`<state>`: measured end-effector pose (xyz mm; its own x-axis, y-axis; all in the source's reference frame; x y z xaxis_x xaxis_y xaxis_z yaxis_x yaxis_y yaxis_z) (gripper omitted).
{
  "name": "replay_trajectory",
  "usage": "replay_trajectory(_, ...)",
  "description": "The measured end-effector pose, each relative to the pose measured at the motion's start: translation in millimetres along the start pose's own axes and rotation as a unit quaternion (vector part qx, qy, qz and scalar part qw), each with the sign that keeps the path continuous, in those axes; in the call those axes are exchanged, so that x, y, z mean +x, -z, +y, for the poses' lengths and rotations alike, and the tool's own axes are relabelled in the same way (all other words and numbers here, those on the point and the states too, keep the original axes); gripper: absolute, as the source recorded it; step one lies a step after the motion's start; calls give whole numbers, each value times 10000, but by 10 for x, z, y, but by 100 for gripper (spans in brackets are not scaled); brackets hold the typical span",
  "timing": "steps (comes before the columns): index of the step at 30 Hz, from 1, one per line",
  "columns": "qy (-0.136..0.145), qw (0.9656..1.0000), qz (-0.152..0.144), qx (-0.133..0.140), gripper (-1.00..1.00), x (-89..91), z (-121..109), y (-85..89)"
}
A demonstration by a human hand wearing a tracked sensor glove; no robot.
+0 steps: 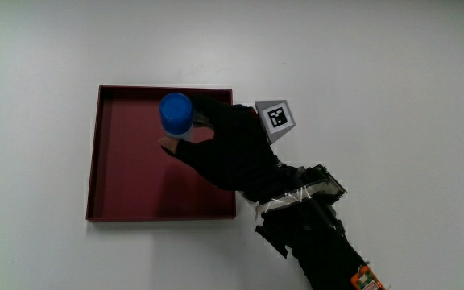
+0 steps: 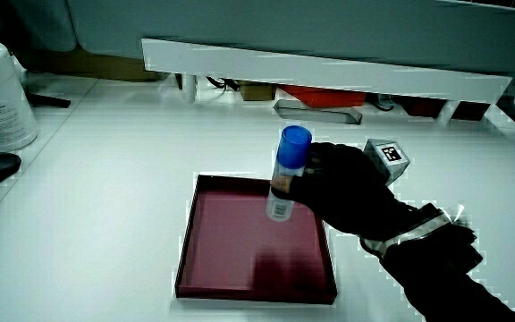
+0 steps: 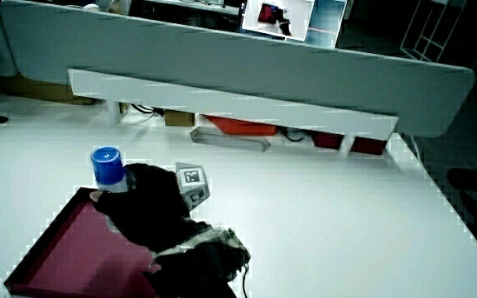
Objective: Place glue into plate
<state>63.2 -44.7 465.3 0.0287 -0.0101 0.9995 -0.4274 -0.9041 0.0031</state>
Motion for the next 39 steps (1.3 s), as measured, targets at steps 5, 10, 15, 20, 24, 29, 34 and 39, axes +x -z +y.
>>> replay_trajectory(5,232,9996,113,-136,0,240,-8,124)
replay_trajectory(10,412,9987,166,-249,0,417,-28,200)
replay_trajectory(15,609,9975,187,-312,0,535,-63,248)
replay_trajectory(20,697,9964,358,-333,0,587,-95,268)
replay_trajectory(24,671,9965,386,-322,0,606,-98,272)
replay_trajectory(29,736,9961,356,-337,0,639,-112,274)
replay_trajectory(34,801,9955,349,-377,-25,637,-123,277)
replay_trajectory(39,870,9935,531,-512,-50,593,-154,227)
